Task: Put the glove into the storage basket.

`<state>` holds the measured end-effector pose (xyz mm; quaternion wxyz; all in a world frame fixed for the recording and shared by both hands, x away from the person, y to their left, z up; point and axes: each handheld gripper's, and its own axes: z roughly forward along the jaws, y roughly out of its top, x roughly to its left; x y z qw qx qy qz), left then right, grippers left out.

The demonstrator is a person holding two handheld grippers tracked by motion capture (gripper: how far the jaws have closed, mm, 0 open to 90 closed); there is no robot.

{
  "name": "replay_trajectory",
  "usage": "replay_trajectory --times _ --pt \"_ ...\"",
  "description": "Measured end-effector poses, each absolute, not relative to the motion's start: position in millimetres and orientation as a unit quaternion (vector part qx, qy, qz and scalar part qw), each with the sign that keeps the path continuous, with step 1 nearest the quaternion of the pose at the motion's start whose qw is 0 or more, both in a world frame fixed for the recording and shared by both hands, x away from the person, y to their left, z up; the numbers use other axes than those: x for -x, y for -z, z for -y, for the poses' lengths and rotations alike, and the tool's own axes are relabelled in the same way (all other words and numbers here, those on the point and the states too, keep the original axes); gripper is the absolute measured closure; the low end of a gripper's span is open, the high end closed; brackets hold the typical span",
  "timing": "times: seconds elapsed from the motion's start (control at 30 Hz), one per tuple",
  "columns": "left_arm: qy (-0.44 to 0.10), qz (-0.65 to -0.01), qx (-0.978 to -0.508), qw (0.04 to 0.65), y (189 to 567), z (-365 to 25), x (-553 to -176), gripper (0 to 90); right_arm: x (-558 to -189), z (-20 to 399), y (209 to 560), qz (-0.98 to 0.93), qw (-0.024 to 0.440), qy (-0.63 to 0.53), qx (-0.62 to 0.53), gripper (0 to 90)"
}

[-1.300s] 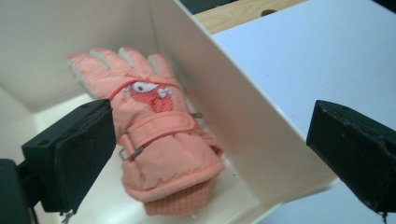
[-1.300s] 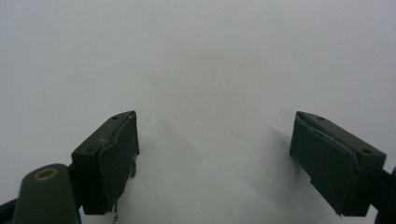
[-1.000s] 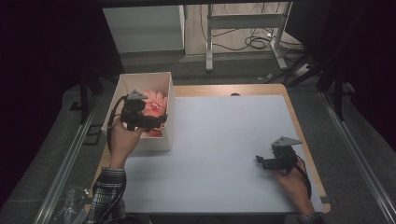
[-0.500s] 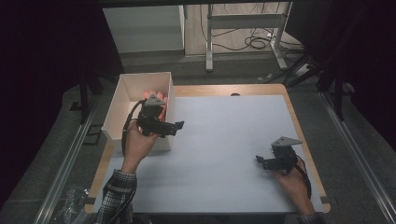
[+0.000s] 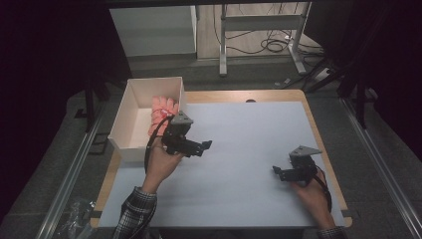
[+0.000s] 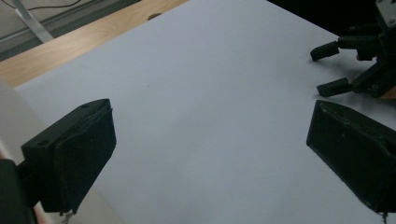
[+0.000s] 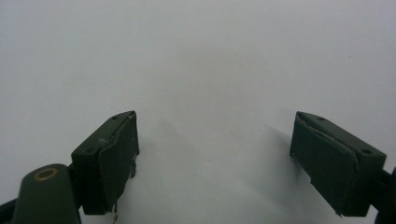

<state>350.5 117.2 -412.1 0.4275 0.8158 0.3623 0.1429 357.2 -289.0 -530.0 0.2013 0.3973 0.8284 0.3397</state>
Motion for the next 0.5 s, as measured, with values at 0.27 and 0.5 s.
replay_trajectory --times 0.27,0.5 --pt "-0.127 -0.348 -0.822 0.432 426 -101 -344 1.7 -357 289 530 -0.828 0.201 -0.340 -0.397 16.0" --pt "-0.120 -0.334 -0.830 0.431 437 -92 -337 1.7 -357 289 530 -0.828 0.202 -0.340 -0.397 15.9"
